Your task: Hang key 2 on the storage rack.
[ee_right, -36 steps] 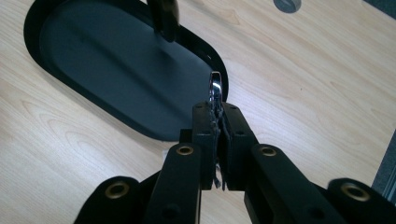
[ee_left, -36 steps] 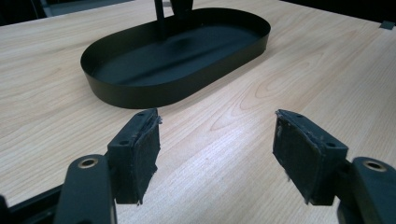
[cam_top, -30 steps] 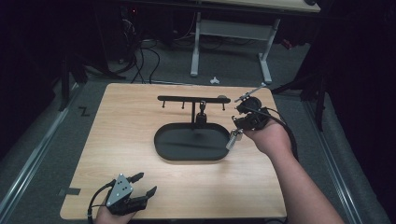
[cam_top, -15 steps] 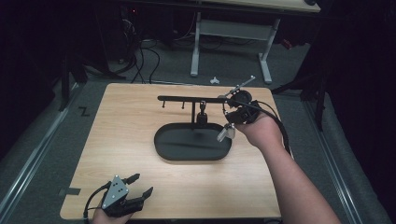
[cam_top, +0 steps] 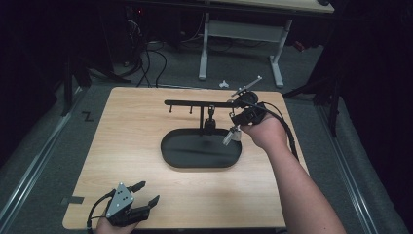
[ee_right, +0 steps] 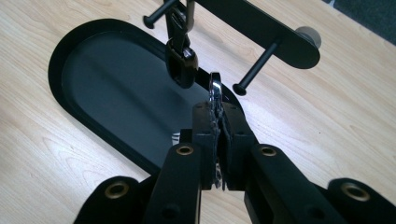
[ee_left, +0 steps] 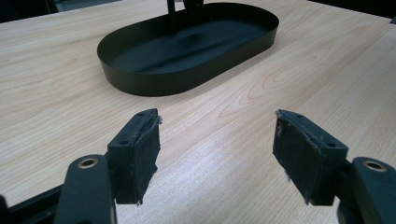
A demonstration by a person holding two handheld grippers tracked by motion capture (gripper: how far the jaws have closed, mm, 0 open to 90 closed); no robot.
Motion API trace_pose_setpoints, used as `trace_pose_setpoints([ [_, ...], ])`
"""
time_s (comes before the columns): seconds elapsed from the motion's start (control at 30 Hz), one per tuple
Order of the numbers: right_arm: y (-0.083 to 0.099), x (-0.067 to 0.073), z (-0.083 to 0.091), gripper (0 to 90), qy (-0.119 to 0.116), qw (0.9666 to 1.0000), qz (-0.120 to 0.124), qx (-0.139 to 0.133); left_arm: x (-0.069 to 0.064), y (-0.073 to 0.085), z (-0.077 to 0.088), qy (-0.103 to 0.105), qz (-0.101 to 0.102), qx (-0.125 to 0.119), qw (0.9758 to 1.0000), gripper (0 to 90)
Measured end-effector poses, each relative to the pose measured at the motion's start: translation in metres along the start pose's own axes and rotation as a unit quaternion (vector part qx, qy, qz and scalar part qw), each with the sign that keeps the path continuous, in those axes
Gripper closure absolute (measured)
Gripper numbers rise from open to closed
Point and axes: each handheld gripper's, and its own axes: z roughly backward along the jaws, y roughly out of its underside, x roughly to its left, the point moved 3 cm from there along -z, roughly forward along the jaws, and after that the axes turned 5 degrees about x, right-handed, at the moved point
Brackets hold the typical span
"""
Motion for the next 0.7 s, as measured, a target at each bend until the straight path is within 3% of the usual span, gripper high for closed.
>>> trace_pose_setpoints([
  [0.2,0.002,-0.01,-0.007,86.3,-0.018,0.9996,-0.021,-0.003,-0.001,0.001,-0.001,0.001,-0.006,0.007,1.0,32.2],
  [0.5,0.0,-0.015,-0.012,86.1,-0.021,0.9993,-0.03,-0.008,-0.001,0.001,-0.001,0.001,-0.006,0.007,1.0,32.2],
  [0.7,-0.001,-0.018,-0.018,82.6,-0.002,0.9995,-0.031,-0.011,-0.001,0.001,-0.001,0.003,-0.007,0.011,0.9999,32.2],
])
